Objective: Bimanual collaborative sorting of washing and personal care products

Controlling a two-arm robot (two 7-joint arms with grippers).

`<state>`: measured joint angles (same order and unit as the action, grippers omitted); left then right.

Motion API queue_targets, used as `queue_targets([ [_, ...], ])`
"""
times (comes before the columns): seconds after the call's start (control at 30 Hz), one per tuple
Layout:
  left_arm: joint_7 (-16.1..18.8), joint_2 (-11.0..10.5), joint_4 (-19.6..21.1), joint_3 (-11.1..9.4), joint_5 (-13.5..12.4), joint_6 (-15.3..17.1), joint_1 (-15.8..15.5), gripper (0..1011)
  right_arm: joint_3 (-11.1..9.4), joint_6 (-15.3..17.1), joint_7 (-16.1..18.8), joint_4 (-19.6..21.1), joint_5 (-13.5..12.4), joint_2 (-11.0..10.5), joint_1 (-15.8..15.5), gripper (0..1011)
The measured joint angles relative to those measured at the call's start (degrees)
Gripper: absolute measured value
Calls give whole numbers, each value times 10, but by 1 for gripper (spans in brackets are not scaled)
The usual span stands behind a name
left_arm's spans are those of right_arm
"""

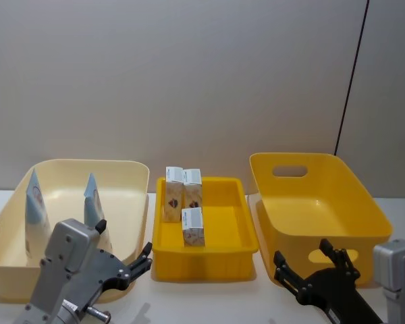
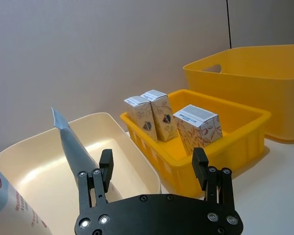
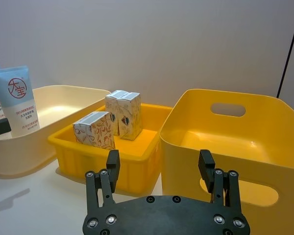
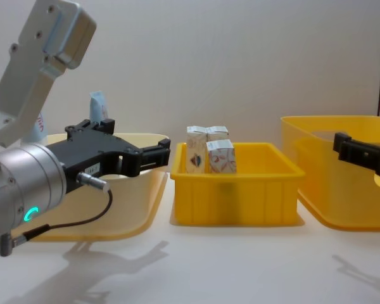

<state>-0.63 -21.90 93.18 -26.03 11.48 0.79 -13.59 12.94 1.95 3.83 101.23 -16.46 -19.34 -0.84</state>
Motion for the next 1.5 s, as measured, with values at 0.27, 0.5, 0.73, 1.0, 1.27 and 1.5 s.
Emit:
queue_targets([
  [0.27, 0, 0, 0, 0, 0, 0, 0, 1003, 0, 0, 0, 0, 0, 0, 0, 999],
  [0.5, 0, 0, 0, 0, 0, 0, 0, 1003, 0, 0, 0, 0, 0, 0, 0, 999],
  [0.73, 0, 0, 0, 0, 0, 0, 0, 1003, 0, 0, 0, 0, 0, 0, 0, 999],
  [1.0, 0, 0, 0, 0, 0, 0, 0, 1003, 5, 11, 3, 5, -1, 4, 3, 999],
  [1.27, 0, 0, 0, 0, 0, 0, 0, 1003, 19, 69, 6, 44, -13, 16, 8, 1000],
  [1.5, 0, 0, 0, 0, 0, 0, 0, 1003, 27, 144, 1, 91, -23, 22, 12, 999],
])
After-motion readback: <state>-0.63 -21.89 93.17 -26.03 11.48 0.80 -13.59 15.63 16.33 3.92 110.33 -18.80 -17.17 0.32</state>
